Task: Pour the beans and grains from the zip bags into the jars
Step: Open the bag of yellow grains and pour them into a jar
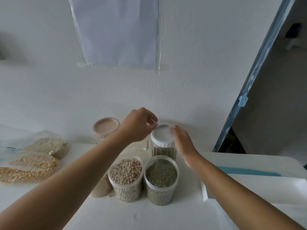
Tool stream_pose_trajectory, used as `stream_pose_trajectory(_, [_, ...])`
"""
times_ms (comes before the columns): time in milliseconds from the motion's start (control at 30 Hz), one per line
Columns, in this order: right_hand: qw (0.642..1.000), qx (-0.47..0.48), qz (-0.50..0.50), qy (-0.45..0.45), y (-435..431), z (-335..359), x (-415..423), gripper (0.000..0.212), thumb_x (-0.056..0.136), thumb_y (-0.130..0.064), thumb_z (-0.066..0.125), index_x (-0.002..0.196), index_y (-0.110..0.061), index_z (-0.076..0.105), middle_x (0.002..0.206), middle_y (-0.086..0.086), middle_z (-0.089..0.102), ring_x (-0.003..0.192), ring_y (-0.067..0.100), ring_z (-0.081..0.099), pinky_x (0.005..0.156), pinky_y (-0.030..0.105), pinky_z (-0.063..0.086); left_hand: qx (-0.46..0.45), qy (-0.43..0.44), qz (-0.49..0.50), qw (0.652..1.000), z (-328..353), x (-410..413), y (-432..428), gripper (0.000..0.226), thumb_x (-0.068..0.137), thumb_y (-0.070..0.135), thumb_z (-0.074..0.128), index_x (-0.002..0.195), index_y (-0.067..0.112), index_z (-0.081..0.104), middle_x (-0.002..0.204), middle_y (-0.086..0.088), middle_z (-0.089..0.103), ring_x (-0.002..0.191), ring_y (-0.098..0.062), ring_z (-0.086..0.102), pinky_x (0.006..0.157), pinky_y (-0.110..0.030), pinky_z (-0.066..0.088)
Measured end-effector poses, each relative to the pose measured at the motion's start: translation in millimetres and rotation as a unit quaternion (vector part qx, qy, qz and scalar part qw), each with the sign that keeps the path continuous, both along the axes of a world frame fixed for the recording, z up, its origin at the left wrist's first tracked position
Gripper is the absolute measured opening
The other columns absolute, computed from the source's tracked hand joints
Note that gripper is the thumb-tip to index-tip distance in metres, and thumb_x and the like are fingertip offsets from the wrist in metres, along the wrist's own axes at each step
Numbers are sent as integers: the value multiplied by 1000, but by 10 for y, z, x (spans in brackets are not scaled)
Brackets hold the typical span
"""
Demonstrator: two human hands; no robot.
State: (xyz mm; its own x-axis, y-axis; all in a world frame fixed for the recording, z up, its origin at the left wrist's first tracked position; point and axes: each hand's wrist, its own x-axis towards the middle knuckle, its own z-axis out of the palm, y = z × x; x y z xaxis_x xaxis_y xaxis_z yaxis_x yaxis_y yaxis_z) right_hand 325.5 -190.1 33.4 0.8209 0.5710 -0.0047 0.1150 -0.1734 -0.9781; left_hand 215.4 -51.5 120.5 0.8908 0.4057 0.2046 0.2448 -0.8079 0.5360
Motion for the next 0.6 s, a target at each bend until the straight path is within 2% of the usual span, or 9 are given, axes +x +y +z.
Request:
stream_pose_trajectory(67, [1000,-22,-10,-10,-4,-9,39,28,102,-32,44,89,-17,64,86,1,62,88,26,58,76,42,46,-19,-32,-17,999,12,-68,37,16,96,21,68,109,19,77,97,8,76,75,2,69,77,-19,58])
stream_pose_trajectory(133, [998,-46,-13,-52,-9,72,60,23,103,-30,45,99,-19,66,93,-2,64,93,24,60,85,46,51,-46,-68,-5,997,40,-165,99,12,96,21,68,104,22,78,93,14,75,81,0,71,71,-16,58])
stream_pose_trajectory(200, [991,-69,5,-114,13,223,49,22,103,-30,51,119,-21,63,113,-1,66,103,18,59,89,36,49,-9,-94,41,995,53,-287,210,12,97,25,66,103,27,76,93,18,72,86,0,69,71,-12,54])
stream_pose_trajectory(267, [976,-87,53,-194,56,421,-11,36,98,-36,61,132,-25,56,128,0,62,108,13,57,94,34,46,74,-63,80,992,22,-401,348,19,99,33,61,113,28,73,106,11,72,101,-12,66,85,-31,54])
stream_pose_trajectory(300, [960,-108,89,-243,94,516,-53,46,95,-41,66,137,-28,52,131,0,60,110,14,58,97,37,46,116,-22,97,988,-2,-448,398,26,101,36,58,121,27,70,116,6,71,112,-20,61,93,-39,50])
stream_pose_trajectory(367, [904,-193,165,-344,209,659,-138,68,86,-51,72,144,-33,41,136,1,57,119,19,57,102,44,45,177,51,119,976,-69,-512,462,35,103,41,50,133,28,63,134,1,63,129,-26,50,103,-48,36])
stream_pose_trajectory(467, [812,-319,232,-429,427,701,-242,90,77,-64,75,150,-40,29,139,2,53,125,26,52,103,48,43,216,91,109,966,-178,-559,476,37,106,45,39,136,35,59,144,9,55,139,-18,38,104,-48,21])
stream_pose_trajectory(533, [800,-332,241,-437,524,662,-284,92,76,-68,74,151,-40,30,138,4,52,123,28,55,103,47,44,228,103,91,964,-242,-571,466,36,106,45,37,134,39,58,144,13,54,141,-15,35,104,-50,19])
stream_pose_trajectory(600, [817,-309,235,-426,556,618,-311,83,80,-63,74,150,-35,38,137,5,52,122,28,55,103,42,44,234,101,78,964,-290,-596,445,33,106,44,39,131,40,61,143,14,54,142,-14,34,104,-51,19])
